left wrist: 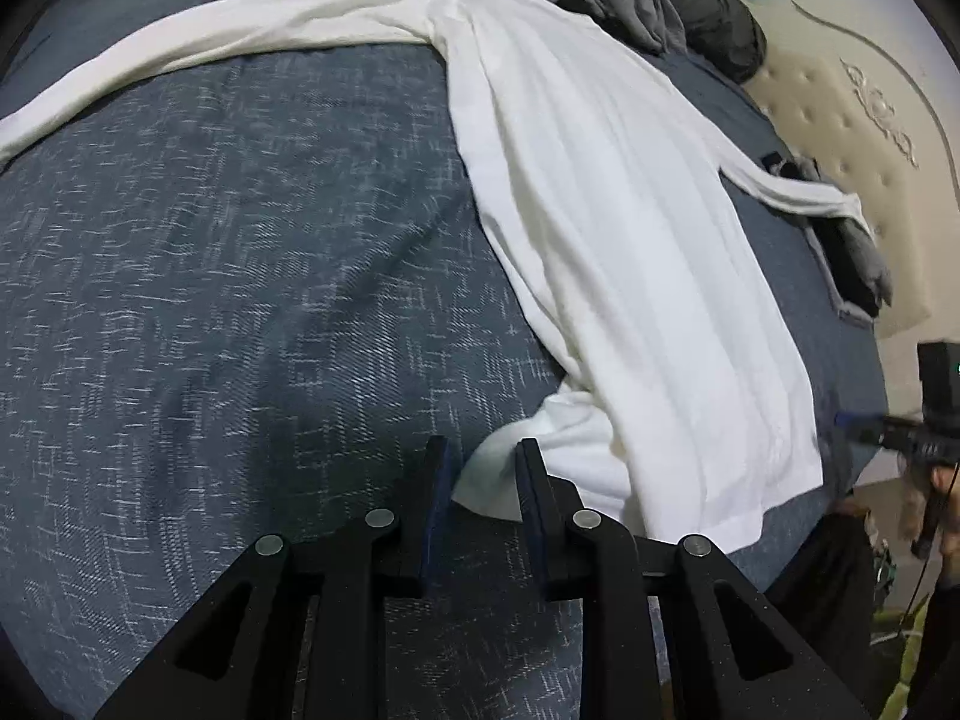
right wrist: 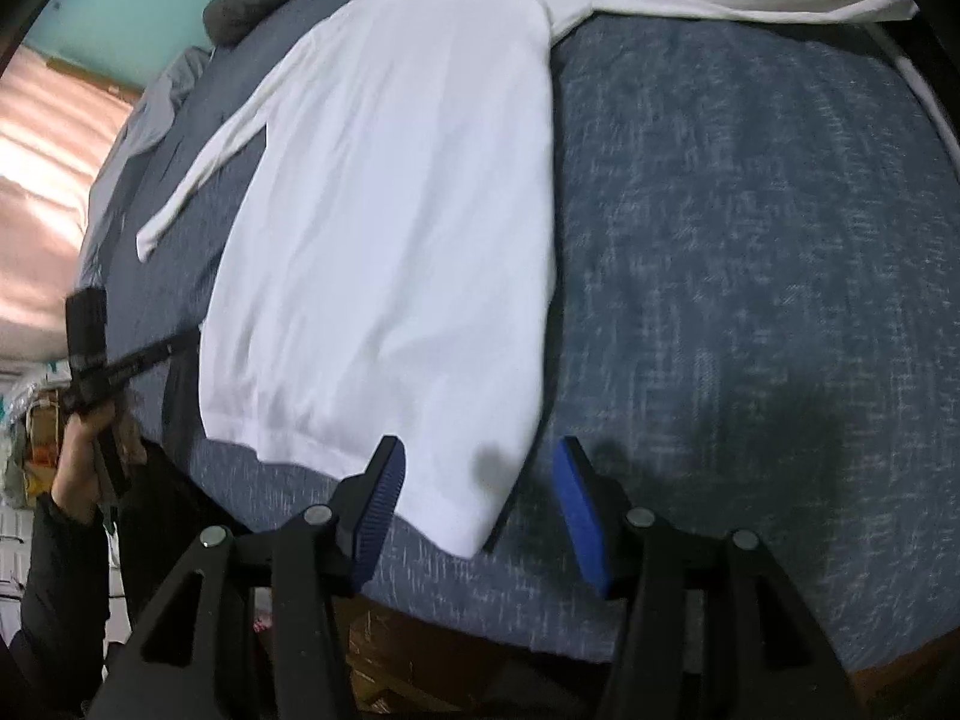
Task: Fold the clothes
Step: 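Close the right tool on the shirt hem while the left tool grasps the hem, then hold the shirt hem with both tools and pull it taut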
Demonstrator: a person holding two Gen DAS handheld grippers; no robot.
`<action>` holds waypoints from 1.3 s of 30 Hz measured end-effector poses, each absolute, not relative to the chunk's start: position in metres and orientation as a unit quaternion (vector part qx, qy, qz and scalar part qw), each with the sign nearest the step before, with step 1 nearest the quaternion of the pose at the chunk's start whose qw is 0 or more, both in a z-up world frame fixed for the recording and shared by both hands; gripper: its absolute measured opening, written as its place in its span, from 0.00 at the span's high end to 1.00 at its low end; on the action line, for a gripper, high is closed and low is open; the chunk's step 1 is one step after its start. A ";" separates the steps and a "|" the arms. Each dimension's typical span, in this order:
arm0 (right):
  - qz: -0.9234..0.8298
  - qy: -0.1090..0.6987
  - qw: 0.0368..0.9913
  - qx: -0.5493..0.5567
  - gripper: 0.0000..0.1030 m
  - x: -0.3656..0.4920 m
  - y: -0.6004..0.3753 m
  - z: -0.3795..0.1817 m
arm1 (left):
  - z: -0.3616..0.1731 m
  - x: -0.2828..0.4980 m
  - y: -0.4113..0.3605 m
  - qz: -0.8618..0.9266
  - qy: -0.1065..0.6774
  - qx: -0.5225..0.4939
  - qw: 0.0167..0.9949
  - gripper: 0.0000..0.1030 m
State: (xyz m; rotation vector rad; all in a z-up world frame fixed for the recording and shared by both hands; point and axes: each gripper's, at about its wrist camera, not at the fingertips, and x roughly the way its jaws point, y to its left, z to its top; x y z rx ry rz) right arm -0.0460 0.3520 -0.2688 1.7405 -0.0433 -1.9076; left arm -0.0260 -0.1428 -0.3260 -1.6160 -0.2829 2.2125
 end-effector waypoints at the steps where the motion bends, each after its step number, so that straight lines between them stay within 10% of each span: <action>1: -0.708 -0.018 0.273 0.652 0.49 -0.045 0.353 -0.272 | -0.325 -0.026 -0.143 0.789 -0.100 -0.575 0.192 0.71; 10: -0.697 -0.036 0.252 0.671 0.49 -0.045 0.356 -0.294 | -0.326 -0.024 -0.124 0.786 -0.062 -0.575 0.218 0.71; 16: -0.692 -0.045 0.250 0.676 0.50 -0.044 0.356 -0.303 | -0.318 -0.024 -0.120 0.786 -0.059 -0.567 0.239 0.97; 23: -0.698 -0.042 0.266 0.664 0.95 -0.040 0.356 -0.297 | -0.288 -0.011 -0.132 0.801 -0.049 -0.543 0.247 0.97; 39: -0.751 -0.030 0.283 0.596 0.99 -0.033 0.396 -0.213 | -0.224 0.048 -0.202 0.832 -0.054 -0.499 0.235 0.98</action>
